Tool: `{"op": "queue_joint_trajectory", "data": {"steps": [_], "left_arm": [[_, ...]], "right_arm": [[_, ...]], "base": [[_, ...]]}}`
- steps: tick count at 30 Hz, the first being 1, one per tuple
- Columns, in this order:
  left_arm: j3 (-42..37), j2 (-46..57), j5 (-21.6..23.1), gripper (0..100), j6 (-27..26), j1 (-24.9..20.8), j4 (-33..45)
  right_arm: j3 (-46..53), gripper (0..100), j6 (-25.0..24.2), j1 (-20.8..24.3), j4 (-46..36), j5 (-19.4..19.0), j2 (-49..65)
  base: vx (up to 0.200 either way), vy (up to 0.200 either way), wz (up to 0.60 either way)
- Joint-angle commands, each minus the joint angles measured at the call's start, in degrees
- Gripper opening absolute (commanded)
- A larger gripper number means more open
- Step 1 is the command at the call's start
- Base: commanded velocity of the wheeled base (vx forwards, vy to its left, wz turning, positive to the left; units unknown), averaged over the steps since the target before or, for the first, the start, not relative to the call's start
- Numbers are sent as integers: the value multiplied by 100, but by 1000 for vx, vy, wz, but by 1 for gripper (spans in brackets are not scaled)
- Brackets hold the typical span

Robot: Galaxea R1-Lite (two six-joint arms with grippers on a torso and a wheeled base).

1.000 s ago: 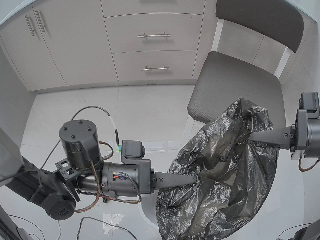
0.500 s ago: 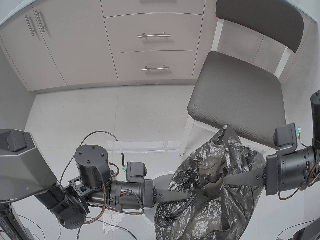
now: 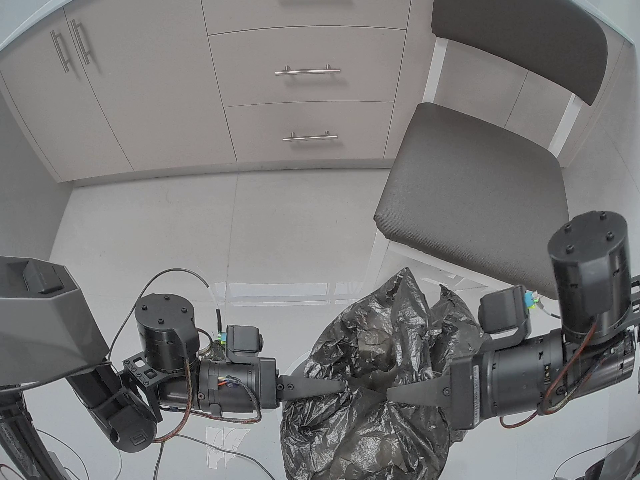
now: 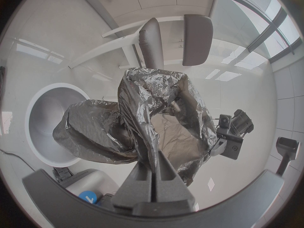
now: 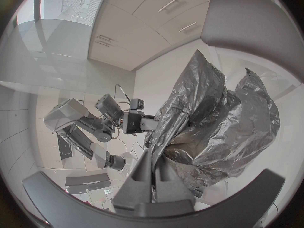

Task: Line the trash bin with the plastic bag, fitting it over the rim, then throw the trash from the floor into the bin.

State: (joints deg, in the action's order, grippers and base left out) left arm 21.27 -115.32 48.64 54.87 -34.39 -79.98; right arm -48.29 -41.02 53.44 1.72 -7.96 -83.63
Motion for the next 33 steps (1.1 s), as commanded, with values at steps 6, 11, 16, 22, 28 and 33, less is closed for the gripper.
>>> {"op": "queue_joint_trajectory", "data": {"steps": [6,11,16,22,28,33], "left_arm": [[-176,-69,5,0,-73,284,0],[-343,-166,5,0,-301,345,0],[-449,-219,5,0,-477,424,0],[-545,-236,5,0,-486,618,0],[-598,-518,-56,0,-776,741,9],[-580,-658,-74,0,-978,793,9]], "right_arm": [[12,0,6,140,39,14,-426],[12,0,-81,184,48,40,-664],[30,0,-134,272,57,40,-848],[65,0,-143,316,355,49,-1156],[91,0,-125,316,698,67,-1578],[100,0,-117,289,786,75,-1710]], "base": [[0,0,0],[0,0,0],[0,0,0],[0,0,0],[0,0,0],[0,0,0]]}}
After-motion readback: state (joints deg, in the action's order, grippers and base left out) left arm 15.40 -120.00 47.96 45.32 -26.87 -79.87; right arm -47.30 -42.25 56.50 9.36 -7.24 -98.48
